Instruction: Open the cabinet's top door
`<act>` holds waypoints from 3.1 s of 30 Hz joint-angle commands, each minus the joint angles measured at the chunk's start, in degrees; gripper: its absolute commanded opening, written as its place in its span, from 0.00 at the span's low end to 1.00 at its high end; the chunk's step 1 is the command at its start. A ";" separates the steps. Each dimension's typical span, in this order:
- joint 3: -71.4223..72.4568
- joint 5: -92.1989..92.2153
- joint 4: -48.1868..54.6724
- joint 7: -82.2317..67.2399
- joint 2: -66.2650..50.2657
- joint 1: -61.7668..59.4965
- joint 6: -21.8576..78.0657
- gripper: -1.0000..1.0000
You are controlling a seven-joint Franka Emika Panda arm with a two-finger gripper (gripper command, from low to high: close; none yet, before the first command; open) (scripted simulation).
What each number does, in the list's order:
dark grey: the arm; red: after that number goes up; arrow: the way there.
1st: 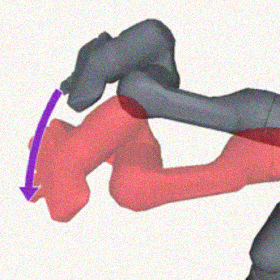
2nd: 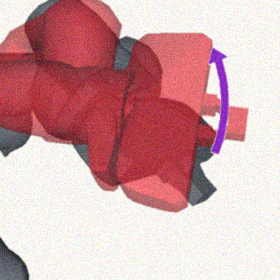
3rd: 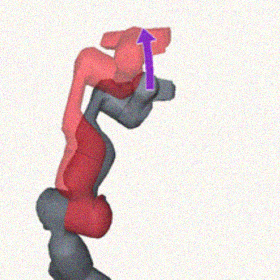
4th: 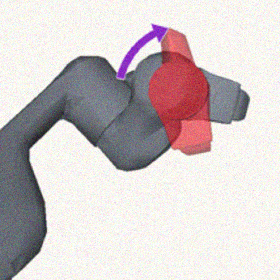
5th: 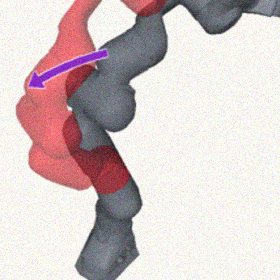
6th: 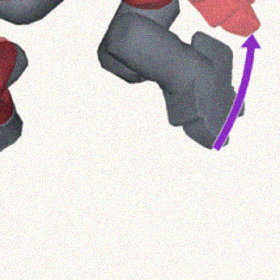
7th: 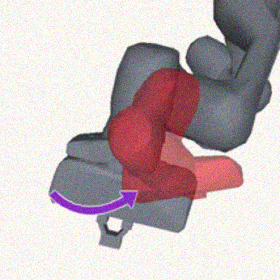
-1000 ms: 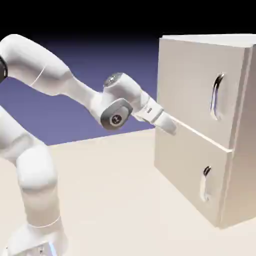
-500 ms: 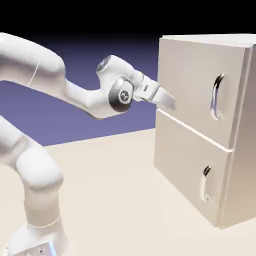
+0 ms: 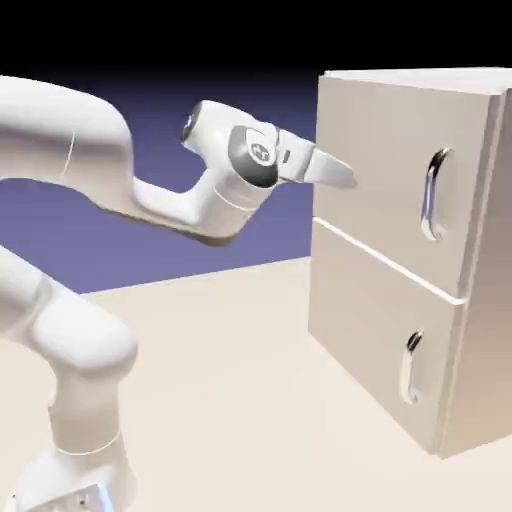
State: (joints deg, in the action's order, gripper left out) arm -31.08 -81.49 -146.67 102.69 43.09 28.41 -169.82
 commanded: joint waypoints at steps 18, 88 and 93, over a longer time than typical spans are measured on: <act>-17.11 -44.86 7.89 33.16 5.74 15.26 2.31 1.00; 45.45 2.38 -25.05 38.98 32.99 -7.56 51.94 0.00; 55.84 13.26 -22.49 38.69 31.01 -5.99 60.53 0.00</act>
State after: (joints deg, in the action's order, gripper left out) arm 24.75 -68.28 -169.16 141.39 74.10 22.41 -109.35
